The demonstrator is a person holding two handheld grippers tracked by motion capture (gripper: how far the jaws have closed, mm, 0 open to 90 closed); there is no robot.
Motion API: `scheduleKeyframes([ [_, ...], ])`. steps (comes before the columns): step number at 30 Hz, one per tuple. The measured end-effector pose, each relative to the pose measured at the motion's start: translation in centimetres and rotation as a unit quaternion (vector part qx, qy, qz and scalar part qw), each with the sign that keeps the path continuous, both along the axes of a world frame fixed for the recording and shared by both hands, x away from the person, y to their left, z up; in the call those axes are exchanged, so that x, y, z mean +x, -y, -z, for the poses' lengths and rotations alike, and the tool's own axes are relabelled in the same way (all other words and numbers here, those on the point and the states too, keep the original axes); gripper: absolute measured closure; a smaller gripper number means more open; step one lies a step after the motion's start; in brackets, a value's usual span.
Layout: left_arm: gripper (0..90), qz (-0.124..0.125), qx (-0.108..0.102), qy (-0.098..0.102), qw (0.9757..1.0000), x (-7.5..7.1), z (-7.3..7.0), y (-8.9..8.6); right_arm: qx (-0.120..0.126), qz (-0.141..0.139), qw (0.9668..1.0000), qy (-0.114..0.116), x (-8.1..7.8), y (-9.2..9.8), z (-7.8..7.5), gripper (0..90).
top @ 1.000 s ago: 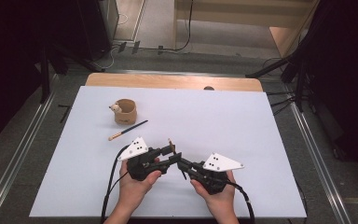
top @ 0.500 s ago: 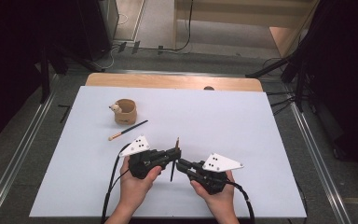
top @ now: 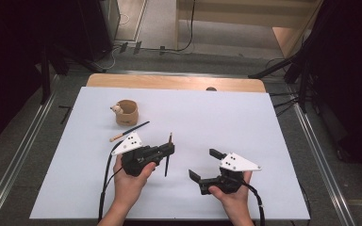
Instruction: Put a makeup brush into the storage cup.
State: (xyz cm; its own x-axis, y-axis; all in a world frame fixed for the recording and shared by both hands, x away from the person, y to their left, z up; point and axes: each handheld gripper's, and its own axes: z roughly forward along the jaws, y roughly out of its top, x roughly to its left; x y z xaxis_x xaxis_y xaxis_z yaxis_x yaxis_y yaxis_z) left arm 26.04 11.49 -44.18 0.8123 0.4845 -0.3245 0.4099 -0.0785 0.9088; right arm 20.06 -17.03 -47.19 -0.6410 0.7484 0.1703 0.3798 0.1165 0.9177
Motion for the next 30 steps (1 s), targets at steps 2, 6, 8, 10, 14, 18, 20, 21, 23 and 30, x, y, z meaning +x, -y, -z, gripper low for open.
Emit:
scheduleKeyframes([
  [2,84.5,-0.003,0.001,0.004,1.0000,0.1,-0.1,-0.3,0.000,0.002,1.0000,0.002,-0.1,0.3,0.1,0.0],
  [6,84.5,-0.011,0.004,0.008,0.9999,0.3,-0.3,-0.7,-0.021,0.025,0.9994,0.013,-0.7,1.5,0.5,0.0],
  [8,84.4,-0.015,0.006,0.012,0.9998,0.4,-0.4,-1.0,-0.024,0.033,0.9991,0.012,-0.8,2.1,0.7,0.0],
  [10,84.4,-0.019,0.006,0.014,0.9997,0.6,-0.4,-1.2,-0.028,0.038,0.9988,0.012,-1.0,2.7,1.0,0.0],
  [14,84.5,-0.027,0.006,0.018,0.9994,0.8,-0.5,-1.6,-0.034,0.044,0.9982,0.025,-1.4,4.0,1.1,0.0],
  [18,84.4,-0.034,0.005,0.024,0.9991,0.9,-0.6,-1.9,-0.032,0.057,0.9975,0.026,-1.9,5.6,1.2,0.0],
  [20,84.4,-0.037,0.006,0.025,0.9990,1.0,-0.7,-2.1,-0.031,0.066,0.9970,0.026,-2.1,6.5,1.4,0.0],
  [21,84.5,-0.040,0.006,0.026,0.9989,1.1,-0.8,-2.2,-0.032,0.071,0.9966,0.026,-2.2,7.1,1.4,0.0],
  [23,84.4,-0.044,0.007,0.026,0.9987,1.2,-0.8,-2.5,-0.032,0.078,0.9961,0.027,-2.4,7.8,1.5,0.0],
  [30,84.4,-0.060,0.013,0.033,0.9976,1.7,-0.8,-3.6,-0.040,0.099,0.9939,0.029,-3.1,10.7,1.9,0.0],
])
